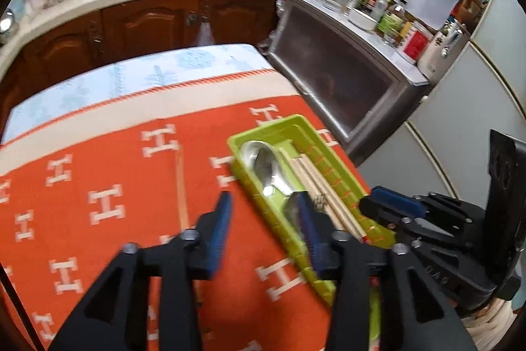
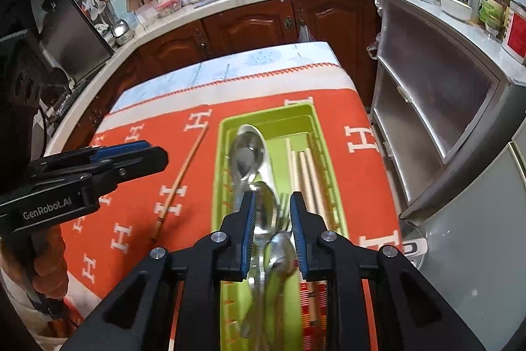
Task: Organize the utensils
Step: 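Carry spoon in left tool and chopstick in right tool into tray, open both, then lower right tool to the plain wooden chopstick and close on it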
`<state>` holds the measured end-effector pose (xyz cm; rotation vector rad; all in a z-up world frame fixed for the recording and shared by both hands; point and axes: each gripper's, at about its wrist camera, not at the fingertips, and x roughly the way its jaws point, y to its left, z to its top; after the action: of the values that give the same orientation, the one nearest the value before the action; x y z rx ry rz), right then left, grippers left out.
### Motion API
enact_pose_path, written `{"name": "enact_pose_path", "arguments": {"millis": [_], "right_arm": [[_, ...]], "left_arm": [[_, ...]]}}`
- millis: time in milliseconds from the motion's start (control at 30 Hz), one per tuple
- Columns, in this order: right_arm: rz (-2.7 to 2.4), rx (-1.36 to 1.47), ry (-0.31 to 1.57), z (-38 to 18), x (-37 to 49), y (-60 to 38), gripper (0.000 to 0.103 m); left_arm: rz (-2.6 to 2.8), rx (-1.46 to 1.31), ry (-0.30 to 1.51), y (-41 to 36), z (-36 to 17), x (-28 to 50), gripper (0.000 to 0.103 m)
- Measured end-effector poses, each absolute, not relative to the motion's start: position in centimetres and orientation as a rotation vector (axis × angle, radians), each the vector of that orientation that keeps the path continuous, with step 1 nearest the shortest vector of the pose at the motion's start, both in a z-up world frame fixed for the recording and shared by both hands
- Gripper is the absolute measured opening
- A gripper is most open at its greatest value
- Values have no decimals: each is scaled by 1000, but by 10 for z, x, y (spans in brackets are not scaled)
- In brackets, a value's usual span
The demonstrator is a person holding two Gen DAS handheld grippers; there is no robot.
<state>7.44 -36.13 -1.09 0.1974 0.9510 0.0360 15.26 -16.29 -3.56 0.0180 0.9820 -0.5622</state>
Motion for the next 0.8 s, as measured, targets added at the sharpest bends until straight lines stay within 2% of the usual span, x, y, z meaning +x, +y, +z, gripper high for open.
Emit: {"name": "enact_pose_path", "arguments": {"millis": [33,167,233,367,400,533,800], "right_arm": [[38,203,947,-6,72,-356,22],[63,228,941,4,64,-339,23],[76,227,934,10,60,-327,25],[106,212,928,16,59,-298,26],[109,207,928,18,60,-293,26],[122,177,931,16,65,-265,37],[116,116,1011,-30,93,-212,38]], "left_arm": [[-540,19,972,-155,-32,150,60],[-472,15,941,-127,-19,143,70],[-434,11,924,-111,-14,138,84],[-369,0,884,-84,-5,127,95],[-354,0,880,-78,-4,125,102],[-287,3,866,-55,-5,120,102],[-127,-50,984,-12,-41,129,102]]}}
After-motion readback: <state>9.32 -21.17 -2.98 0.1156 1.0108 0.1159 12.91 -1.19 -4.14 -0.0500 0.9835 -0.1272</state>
